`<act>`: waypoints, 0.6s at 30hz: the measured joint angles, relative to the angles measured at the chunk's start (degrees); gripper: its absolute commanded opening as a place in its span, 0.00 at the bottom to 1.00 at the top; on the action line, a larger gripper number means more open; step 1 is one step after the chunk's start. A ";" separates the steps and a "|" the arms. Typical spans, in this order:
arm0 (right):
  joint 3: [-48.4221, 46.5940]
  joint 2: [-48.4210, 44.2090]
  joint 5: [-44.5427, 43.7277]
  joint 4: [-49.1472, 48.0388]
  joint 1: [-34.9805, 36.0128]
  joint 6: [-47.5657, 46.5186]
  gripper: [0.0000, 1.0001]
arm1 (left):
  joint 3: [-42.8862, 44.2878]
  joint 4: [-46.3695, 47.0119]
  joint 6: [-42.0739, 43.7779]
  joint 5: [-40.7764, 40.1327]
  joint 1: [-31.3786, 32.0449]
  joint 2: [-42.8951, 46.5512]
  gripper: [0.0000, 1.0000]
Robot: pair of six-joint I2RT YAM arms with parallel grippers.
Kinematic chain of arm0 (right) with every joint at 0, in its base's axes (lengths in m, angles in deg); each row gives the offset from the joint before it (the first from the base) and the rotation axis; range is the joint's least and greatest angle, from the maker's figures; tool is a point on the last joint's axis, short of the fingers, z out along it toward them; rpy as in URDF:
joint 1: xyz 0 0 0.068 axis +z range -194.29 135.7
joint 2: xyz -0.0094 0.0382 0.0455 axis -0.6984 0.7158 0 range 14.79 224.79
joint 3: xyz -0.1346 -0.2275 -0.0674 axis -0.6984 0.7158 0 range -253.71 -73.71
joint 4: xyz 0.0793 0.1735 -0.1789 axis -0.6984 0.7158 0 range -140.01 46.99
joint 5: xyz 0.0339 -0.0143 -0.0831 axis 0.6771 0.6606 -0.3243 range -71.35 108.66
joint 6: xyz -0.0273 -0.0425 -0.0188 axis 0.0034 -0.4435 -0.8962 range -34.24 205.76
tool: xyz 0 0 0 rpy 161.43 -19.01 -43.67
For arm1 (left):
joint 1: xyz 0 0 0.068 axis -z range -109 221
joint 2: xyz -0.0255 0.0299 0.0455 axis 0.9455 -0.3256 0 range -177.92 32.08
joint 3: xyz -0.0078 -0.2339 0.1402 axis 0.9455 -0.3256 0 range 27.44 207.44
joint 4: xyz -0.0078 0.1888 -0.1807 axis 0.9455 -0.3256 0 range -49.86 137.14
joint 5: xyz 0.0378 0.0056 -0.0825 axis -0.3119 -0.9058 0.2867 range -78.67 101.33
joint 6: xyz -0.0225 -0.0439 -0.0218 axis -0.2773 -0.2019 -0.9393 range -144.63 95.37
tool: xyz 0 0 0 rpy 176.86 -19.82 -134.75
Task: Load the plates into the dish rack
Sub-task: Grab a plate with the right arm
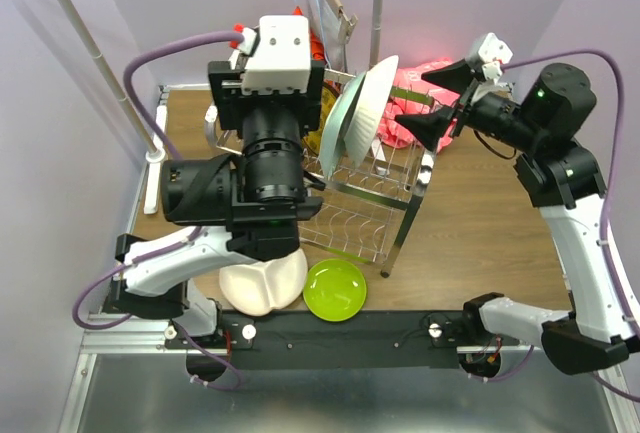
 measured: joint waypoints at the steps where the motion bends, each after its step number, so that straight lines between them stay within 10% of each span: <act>1: 0.00 -0.66 -0.22 0.02 0.00 -0.22 1.00 | -1.38 0.50 0.04 0.00 0.00 1.11 0.77; 8: -0.52 -4.17 -7.78 0.07 0.07 1.70 1.00 | -6.43 2.32 0.35 0.07 -3.69 6.62 0.82; 18: 3.15 -8.33 -27.85 0.26 -7.02 9.49 1.00 | 10.23 -15.69 -10.54 4.39 -15.37 0.13 0.89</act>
